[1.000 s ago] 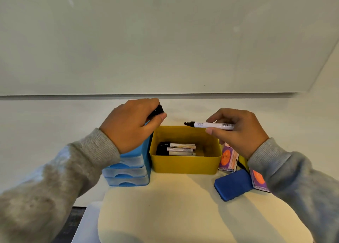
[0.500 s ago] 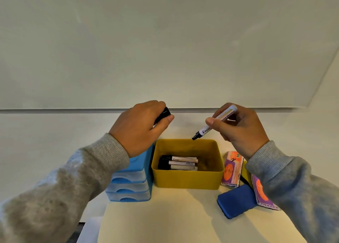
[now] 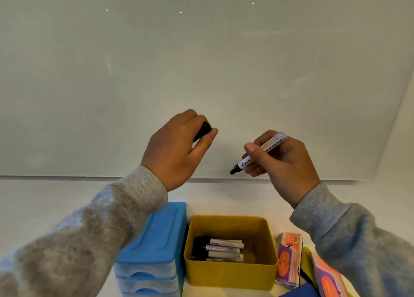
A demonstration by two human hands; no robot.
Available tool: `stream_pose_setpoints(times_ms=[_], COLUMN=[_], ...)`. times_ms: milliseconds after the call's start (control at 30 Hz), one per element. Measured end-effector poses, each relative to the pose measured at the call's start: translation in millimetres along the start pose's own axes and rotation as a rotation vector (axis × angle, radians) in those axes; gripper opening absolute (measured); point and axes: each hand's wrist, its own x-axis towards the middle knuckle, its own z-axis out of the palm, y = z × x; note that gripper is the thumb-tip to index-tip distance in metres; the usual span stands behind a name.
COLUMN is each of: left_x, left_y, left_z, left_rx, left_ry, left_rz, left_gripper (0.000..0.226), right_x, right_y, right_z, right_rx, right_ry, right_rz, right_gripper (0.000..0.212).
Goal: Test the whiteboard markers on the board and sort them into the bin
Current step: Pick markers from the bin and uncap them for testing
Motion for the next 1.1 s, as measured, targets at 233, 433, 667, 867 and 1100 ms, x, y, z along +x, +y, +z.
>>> stream_pose_setpoints(times_ms=[233, 433, 667, 867, 1100], left_x=[36, 49, 47, 45, 43], left_y=[-8, -17, -24, -27, -29], left_z=[-8, 7, 29, 31, 35], left_rx=[0.024, 0.190, 0.404, 0.466, 0.485], left_ry=[0.077, -0.005, 0.030, 0.061, 0.098], left_rz=[0.033, -0.016, 0.001, 0.008, 0.024], left_gripper=[0.046, 0.058, 0.064, 0.063, 0.064], right_x=[31, 76, 125, 111, 107], right_y=[-26, -63, -74, -46, -40], right_z=[-3, -8, -4, 5, 5], right_rx=[-0.310, -0.504, -0.662, -0.706, -0.689], right_ry=[0.025, 0.202, 0.293, 0.134, 0.170], right_rz=[-0.265, -0.661, -0.865, -0.918, -0.910], right_gripper=[0.006, 0.012, 0.022, 0.021, 0.020])
